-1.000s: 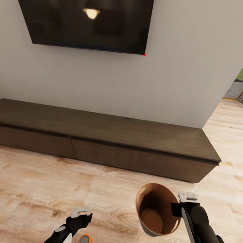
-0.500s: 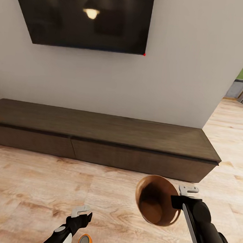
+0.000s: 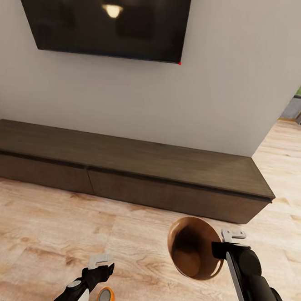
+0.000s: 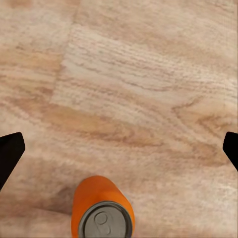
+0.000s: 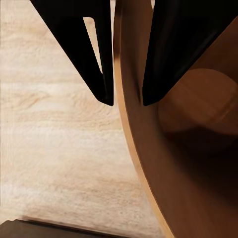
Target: Put the three can of soda from the living room inside the tash can in the kitchen.
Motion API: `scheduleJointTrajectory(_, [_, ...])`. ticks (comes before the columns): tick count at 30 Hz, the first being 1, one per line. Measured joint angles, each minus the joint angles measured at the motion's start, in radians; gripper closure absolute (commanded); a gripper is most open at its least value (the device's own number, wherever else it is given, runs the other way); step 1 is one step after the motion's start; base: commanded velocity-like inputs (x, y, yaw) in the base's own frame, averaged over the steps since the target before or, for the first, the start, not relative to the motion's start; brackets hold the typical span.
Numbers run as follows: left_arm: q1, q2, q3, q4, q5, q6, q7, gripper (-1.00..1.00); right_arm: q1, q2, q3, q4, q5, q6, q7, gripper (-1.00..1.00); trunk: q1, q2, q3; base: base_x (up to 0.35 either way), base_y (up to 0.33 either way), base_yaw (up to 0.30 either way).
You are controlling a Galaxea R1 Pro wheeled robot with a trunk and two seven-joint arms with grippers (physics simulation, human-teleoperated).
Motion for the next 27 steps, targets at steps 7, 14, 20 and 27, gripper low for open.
scheduleJointTrajectory(7, [0.0, 0.0, 0.0, 0.0, 0.0, 0.0, 0.0, -1.0, 0.0, 0.0, 0.0, 0.0, 0.0, 0.0, 0.0, 1.0, 0.0, 0.0, -0.011, 0.0, 0.0, 0.0])
scheduleJointTrajectory(14, [0.0, 0.0, 0.0, 0.0, 0.0, -0.001, 0.0, -1.0, 0.0, 0.0, 0.0, 0.0, 0.001, 0.0, 0.0, 1.0, 0.0, 0.0, -0.022, 0.011, 0.0, 0.0])
scheduleJointTrajectory(20, [0.0, 0.0, 0.0, 0.0, 0.0, -0.001, 0.0, -1.0, 0.0, 0.0, 0.0, 0.0, 0.001, 0.0, 0.0, 1.0, 0.0, 0.0, -0.027, 0.218, 0.0, 0.0])
scheduleJointTrajectory(27, [0.0, 0.0, 0.0, 0.0, 0.0, -0.001, 0.0, -1.0, 0.0, 0.0, 0.0, 0.0, 0.0, 0.0, 0.0, 1.0, 0.0, 0.0, -0.028, 0.071, 0.0, 0.0])
